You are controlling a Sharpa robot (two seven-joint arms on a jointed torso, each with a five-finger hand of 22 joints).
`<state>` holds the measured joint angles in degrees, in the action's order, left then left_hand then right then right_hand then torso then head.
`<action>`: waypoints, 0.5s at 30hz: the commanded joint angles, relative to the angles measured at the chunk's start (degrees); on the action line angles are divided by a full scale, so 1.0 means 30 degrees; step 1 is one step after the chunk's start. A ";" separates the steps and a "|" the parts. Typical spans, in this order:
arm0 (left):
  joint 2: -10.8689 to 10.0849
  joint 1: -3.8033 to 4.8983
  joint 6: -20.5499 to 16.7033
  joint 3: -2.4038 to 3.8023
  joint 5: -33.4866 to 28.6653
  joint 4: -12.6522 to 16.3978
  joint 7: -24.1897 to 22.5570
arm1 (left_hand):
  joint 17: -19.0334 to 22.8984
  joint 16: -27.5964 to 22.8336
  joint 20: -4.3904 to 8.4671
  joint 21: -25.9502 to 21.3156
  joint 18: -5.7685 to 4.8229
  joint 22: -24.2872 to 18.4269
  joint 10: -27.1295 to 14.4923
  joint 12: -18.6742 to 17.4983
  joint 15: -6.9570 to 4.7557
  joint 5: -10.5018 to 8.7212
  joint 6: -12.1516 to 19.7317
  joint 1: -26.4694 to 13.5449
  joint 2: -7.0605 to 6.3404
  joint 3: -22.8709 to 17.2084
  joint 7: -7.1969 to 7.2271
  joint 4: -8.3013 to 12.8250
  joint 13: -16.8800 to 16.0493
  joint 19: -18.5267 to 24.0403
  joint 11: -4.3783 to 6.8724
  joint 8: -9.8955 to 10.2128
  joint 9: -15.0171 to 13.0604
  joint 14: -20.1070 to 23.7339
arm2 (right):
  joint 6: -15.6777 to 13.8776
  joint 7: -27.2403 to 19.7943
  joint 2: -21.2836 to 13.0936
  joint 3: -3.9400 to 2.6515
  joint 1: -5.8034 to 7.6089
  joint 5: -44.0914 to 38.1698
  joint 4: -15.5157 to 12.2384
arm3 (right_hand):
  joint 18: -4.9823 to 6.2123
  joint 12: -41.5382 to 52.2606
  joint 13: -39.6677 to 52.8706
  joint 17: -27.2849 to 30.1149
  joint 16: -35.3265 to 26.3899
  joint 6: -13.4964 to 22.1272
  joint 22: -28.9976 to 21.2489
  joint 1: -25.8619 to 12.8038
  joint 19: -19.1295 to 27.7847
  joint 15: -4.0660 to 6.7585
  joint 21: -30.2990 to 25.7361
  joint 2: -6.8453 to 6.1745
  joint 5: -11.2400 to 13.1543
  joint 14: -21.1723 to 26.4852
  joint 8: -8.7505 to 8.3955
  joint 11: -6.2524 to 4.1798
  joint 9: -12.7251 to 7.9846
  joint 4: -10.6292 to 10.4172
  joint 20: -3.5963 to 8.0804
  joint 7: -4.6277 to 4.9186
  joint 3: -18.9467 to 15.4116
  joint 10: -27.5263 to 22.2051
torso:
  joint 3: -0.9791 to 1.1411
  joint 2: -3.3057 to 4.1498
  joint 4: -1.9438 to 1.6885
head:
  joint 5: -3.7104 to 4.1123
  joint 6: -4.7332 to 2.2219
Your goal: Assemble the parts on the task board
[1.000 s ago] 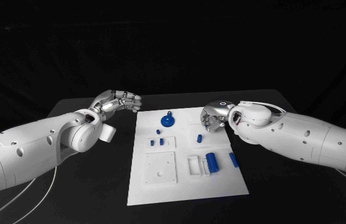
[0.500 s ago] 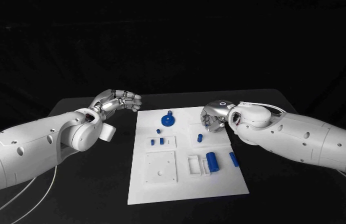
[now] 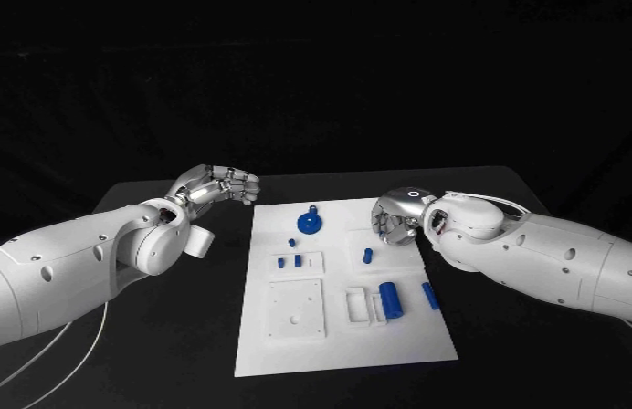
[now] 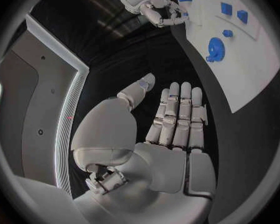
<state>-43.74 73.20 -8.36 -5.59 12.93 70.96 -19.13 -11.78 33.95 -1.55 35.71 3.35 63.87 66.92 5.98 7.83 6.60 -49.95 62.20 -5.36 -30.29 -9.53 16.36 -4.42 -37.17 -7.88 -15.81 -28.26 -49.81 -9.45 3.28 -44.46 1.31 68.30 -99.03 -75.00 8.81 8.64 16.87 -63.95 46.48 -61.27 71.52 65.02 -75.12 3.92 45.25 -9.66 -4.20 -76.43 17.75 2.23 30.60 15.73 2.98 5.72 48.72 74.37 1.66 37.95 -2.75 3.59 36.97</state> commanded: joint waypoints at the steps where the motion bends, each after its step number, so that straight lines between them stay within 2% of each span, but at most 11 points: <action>1: 0.0058 0.0023 0.0206 0.0017 -0.0252 -0.0126 -0.0146 | -0.0036 -0.0074 -0.0180 -0.0131 0.0263 0.0028 -0.0103 -0.0067 0.0002 -0.0126 0.0121 -0.0151 -0.0021 0.0106 -0.0027 -0.0037 0.0017 -0.0003 0.0035 -0.0114 0.0021 -0.0090 | 0.0254 -0.0412 -0.0094 -0.0240 -0.0024 0.1285 -0.0046 | 0.2064 0.0035 0.0093 -0.0028 0.0030 -0.0112 0.0031 0.0075 -0.0131 0.0106 0.0061 -0.0041 0.0044 -0.0010 0.0105 -0.0051 0.0011 -0.0038 0.0030 0.0018 0.0128 0.0618 | -0.0024 0.0007 0.0013 | -0.0048 -0.0092; 3: 0.0113 0.0023 0.0184 0.0017 -0.0270 -0.0230 -0.0155 | -0.0039 -0.0078 -0.0180 -0.0133 0.0263 0.0030 -0.0104 -0.0068 0.0002 -0.0126 0.0121 -0.0153 -0.0020 0.0107 -0.0027 -0.0036 0.0017 -0.0003 0.0035 -0.0114 0.0021 -0.0089 | 0.0041 -0.0487 -0.0122 -0.0437 0.0013 0.1323 -0.0103 | 0.2064 0.0021 0.0115 -0.0034 0.0028 -0.0110 0.0036 0.0074 -0.0137 0.0104 0.0052 -0.0059 0.0083 -0.0008 0.0100 -0.0048 0.0010 -0.0079 0.0034 0.0020 0.0187 0.0613 | -0.0019 0.0010 0.0029 | -0.0113 -0.0114; 7: 0.0203 0.0023 0.0179 0.0017 -0.0279 -0.0318 -0.0152 | -0.0041 -0.0080 -0.0180 -0.0134 0.0263 0.0031 -0.0105 -0.0069 0.0002 -0.0126 0.0122 -0.0152 -0.0019 0.0106 -0.0027 -0.0034 0.0017 -0.0002 0.0034 -0.0115 0.0022 -0.0089 | -0.0191 -0.0627 -0.0228 -0.0688 0.0158 0.1898 -0.0381 | 0.2064 0.0019 0.0118 -0.0035 0.0028 -0.0110 0.0037 0.0076 -0.0139 0.0103 0.0051 -0.0055 0.0084 -0.0008 0.0099 -0.0047 0.0010 -0.0085 0.0035 0.0020 0.0196 0.0612 | -0.0006 0.0004 -0.0004 | -0.0180 -0.0104; 15: 0.0278 0.0025 0.0161 0.0017 -0.0279 -0.0379 -0.0135 | -0.0055 -0.0099 -0.0178 -0.0143 0.0264 0.0038 -0.0108 -0.0074 0.0002 -0.0125 0.0124 -0.0142 -0.0017 0.0103 -0.0026 -0.0019 0.0018 0.0003 0.0034 -0.0117 0.0024 -0.0087 | -0.0230 -0.0663 -0.0523 -0.0897 0.0507 0.2380 -0.1299 | 0.2064 0.0002 0.0142 -0.0041 0.0024 -0.0110 0.0044 0.0084 -0.0147 0.0100 0.0043 -0.0059 0.0144 -0.0006 0.0097 -0.0043 0.0012 -0.0117 0.0055 0.0022 0.0247 0.0604 | -0.0045 0.0025 -0.0003 | -0.0215 -0.0062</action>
<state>-43.06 73.20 -8.37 -5.58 12.56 69.81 -19.13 -11.89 33.93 -1.55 35.48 3.05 63.93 66.93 5.98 7.83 6.60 -49.95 62.20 -5.36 -30.29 -9.52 16.36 -4.43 -37.17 -7.88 -15.81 -28.27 -49.81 -9.76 2.03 -45.87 -1.31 69.71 -93.68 -78.32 8.81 8.65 17.22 -64.00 46.48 -61.27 71.58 65.02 -75.24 3.90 45.25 -9.66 -3.99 -76.46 17.75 2.23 30.59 15.43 3.08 5.72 49.02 74.37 1.59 37.99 -2.74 2.99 36.73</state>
